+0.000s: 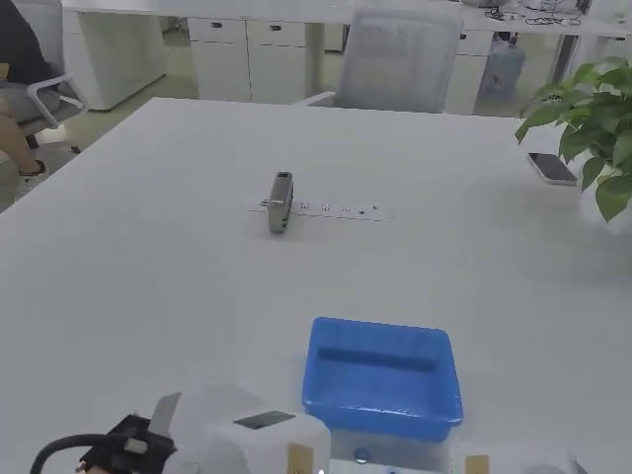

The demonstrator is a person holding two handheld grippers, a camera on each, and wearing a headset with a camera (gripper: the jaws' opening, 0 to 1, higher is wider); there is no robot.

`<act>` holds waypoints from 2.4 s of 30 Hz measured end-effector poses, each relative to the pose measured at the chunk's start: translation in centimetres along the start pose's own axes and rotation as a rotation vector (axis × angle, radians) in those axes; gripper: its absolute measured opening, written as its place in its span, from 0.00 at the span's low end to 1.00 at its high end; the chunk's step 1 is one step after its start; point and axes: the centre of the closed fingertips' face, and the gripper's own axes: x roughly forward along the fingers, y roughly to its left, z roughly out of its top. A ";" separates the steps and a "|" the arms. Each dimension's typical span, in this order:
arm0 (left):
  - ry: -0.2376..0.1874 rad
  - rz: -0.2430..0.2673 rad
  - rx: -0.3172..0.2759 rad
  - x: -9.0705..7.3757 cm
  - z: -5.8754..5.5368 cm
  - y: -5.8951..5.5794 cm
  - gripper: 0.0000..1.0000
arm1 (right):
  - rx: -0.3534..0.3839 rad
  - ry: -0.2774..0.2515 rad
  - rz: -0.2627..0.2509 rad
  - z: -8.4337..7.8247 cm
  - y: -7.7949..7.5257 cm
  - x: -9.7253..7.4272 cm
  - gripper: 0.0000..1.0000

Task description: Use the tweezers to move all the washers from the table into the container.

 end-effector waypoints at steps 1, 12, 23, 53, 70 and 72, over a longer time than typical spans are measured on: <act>-0.001 0.003 0.004 -0.1 0.1 0.3 0.00 | 0.007 -0.007 -0.008 0.2 -0.3 0.0 0.06; 0.024 -0.027 0.010 0.7 1.1 3.1 0.00 | 0.118 -0.073 -0.028 0.7 -2.1 0.3 0.07; 0.049 -0.076 0.044 1.8 2.2 3.9 0.00 | 0.162 -0.090 -0.039 0.5 -2.7 0.2 0.07; -0.467 0.123 -0.730 -0.9 1.2 5.4 0.50 | 0.420 -0.203 -0.049 2.6 -5.1 -1.5 0.02; -0.651 0.643 -0.764 -5.1 -1.3 7.6 0.98 | 0.649 -0.341 -0.077 3.3 -5.2 -4.6 0.03; -0.640 0.657 -0.747 -5.1 -1.3 7.6 0.98 | 0.648 -0.352 -0.095 3.7 -5.5 -5.2 0.03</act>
